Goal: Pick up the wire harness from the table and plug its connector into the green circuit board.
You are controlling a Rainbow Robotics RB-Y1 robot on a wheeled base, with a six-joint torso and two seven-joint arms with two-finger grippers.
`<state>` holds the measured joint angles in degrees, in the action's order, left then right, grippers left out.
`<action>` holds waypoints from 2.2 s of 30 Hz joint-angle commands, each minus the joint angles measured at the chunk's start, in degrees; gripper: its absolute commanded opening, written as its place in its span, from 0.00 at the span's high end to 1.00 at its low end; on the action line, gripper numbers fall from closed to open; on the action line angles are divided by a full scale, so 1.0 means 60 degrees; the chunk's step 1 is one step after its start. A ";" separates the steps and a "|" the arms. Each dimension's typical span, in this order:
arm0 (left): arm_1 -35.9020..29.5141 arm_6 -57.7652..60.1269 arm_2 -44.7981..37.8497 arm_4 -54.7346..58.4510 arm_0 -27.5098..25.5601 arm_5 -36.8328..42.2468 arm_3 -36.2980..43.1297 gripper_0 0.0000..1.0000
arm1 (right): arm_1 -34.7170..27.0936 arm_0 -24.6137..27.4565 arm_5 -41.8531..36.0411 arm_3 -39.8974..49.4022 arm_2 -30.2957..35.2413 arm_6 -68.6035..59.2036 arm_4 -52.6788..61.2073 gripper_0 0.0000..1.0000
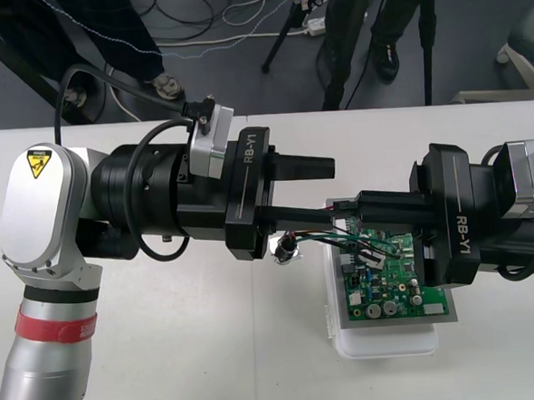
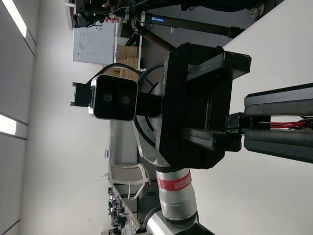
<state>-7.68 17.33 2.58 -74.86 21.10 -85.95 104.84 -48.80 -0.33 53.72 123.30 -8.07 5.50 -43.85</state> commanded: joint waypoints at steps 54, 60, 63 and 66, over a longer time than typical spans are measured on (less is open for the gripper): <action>-0.0258 -0.0399 0.0127 0.0362 0.0321 -0.0602 0.0076 1.00 | 0.0077 -0.0150 0.0040 0.0339 0.0026 -0.0492 0.0351 1.00; -0.0273 -0.0442 0.0083 0.0420 0.0321 -0.0602 0.0076 1.00 | 0.0107 -0.0135 0.0040 0.0339 0.0026 -0.0492 0.0409 1.00; -0.0317 -0.0472 0.0083 0.0435 0.0306 -0.0602 0.0076 1.00 | 0.0092 -0.0135 0.0040 0.0339 0.0026 -0.0492 0.0409 1.00; -0.0360 -0.0472 0.0054 0.0479 0.0321 -0.0602 0.0076 1.00 | 0.0121 -0.0150 -0.0004 0.0339 0.0026 -0.0492 0.0468 0.91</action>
<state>-8.04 17.33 2.64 -73.04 21.11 -88.47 104.81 -48.80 -0.35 53.66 123.30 -8.07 5.39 -42.60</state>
